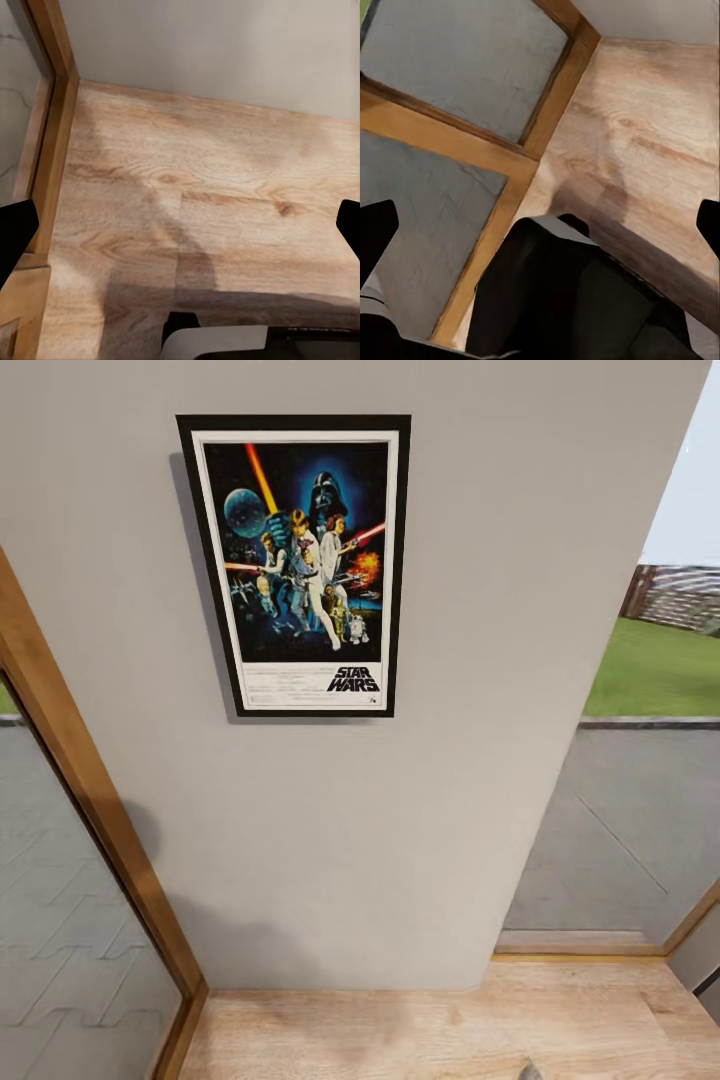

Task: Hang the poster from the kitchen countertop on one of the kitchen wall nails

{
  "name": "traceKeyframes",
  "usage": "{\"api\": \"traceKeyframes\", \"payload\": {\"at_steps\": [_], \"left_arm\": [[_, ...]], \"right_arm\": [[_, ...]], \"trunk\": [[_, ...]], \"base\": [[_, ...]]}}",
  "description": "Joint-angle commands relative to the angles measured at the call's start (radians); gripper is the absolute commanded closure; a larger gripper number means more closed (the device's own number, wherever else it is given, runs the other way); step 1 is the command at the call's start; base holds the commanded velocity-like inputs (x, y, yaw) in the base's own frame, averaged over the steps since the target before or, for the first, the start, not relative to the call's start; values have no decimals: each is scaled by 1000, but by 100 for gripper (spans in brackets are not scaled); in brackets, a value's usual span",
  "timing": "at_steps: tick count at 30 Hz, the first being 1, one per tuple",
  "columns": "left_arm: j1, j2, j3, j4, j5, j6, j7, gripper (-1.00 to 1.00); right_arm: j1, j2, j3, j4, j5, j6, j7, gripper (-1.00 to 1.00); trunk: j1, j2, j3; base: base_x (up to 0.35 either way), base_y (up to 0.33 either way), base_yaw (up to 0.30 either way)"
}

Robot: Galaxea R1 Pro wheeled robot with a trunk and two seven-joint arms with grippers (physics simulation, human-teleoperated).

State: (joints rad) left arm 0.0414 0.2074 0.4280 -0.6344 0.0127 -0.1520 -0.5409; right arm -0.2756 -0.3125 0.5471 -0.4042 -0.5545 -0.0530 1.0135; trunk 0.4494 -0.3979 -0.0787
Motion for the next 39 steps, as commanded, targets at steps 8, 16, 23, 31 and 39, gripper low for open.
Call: {"api": "traceKeyframes", "payload": {"at_steps": [8,16,23,31,39], "left_arm": [[0,-10,-8,2,-2,2,-3,-100],[0,-15,-9,2,-34,2,0,-100],[0,-17,-9,2,-42,2,1,-100],[0,-20,-8,2,-43,2,1,-100],[0,-23,-8,2,-43,2,1,-100]], "right_arm": [[1,7,3,195,-11,-23,-208,-100],[1,47,2,200,-125,-23,-504,-100],[1,71,2,200,-165,-24,-625,-100],[1,85,2,201,-167,-25,-679,-100],[1,87,4,207,-165,-26,-680,-100]], "trunk": [[1,-2,-2],[1,-2,6],[1,-2,17],[1,-2,30],[1,-2,37]], "base": [[0,0,0],[0,0,0],[0,0,0],[0,0,0],[0,0,0]]}}
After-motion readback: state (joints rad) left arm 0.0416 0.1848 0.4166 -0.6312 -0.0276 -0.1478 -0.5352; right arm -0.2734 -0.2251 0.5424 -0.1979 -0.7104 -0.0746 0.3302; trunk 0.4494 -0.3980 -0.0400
